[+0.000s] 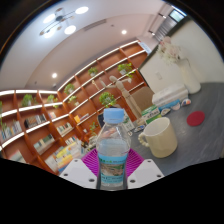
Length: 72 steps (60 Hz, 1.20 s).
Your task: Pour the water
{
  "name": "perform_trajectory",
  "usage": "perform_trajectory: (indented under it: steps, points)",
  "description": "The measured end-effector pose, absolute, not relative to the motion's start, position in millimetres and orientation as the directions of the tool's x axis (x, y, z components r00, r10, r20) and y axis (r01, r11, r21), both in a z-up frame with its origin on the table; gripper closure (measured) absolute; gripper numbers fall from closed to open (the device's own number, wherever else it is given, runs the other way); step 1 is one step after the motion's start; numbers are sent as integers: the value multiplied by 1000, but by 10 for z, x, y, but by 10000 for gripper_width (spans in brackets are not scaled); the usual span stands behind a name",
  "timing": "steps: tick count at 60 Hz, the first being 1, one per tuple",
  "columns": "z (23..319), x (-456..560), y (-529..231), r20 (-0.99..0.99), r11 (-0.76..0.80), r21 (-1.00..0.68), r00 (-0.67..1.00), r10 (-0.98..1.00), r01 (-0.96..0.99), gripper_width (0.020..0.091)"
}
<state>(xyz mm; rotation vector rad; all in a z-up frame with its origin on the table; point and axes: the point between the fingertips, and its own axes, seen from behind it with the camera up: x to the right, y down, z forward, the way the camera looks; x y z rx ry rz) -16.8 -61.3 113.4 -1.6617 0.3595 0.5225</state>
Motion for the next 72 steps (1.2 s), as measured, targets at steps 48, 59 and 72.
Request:
perform_trajectory:
  steps: [48,59,72]
  points:
    - [1608,263,169,-929,-23,347,-348,124,-937,799]
    - [1680,108,114,-984,-56,142,-147,100,-988,798]
    - [2279,297,82,-884,-17,-456,451,125,-890,796]
